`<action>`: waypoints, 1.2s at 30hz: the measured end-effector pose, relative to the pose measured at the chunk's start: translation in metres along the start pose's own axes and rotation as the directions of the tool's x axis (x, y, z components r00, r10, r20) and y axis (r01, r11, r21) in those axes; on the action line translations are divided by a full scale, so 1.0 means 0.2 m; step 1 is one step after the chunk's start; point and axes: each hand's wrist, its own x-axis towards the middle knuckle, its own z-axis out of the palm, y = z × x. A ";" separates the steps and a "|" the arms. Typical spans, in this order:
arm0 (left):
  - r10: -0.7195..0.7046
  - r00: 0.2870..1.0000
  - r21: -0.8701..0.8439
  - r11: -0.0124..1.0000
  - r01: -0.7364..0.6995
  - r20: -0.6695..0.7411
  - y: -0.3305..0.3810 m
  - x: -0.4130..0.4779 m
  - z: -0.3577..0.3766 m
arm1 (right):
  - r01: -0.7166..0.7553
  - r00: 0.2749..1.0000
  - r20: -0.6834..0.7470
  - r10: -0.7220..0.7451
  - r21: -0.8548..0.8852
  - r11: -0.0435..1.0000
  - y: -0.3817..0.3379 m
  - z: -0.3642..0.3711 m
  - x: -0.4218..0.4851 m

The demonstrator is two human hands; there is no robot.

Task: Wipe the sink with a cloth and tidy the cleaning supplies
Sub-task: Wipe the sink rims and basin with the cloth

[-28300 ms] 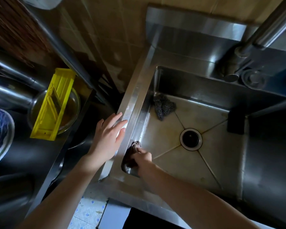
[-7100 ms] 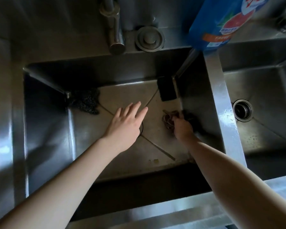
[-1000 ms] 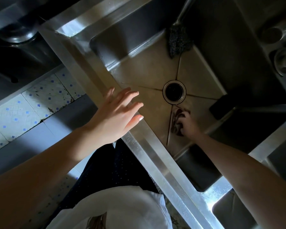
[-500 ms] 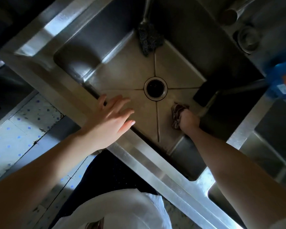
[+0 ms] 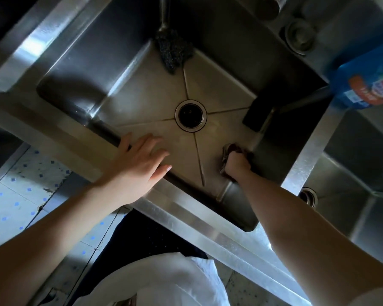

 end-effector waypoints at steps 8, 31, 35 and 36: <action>0.011 0.995 -0.023 1.000 -0.009 0.100 0.06 0.00 0.03 | 0.082 0.996 -0.043 -0.077 0.128 0.988 -0.05 0.15 -0.13; 0.095 0.994 -0.096 0.991 -0.090 0.048 0.14 0.00 0.01 | 0.052 0.997 -0.061 -0.046 0.101 0.994 0.00 0.16 -0.11; 0.072 0.997 -0.073 0.995 -0.070 0.016 0.09 -0.01 0.00 | -0.017 0.994 -0.101 0.036 0.187 0.982 0.01 0.08 -0.01; 0.066 0.998 -0.071 0.995 -0.064 0.014 0.07 -0.01 0.00 | -0.029 0.991 -0.120 0.056 0.213 0.977 0.01 0.06 0.02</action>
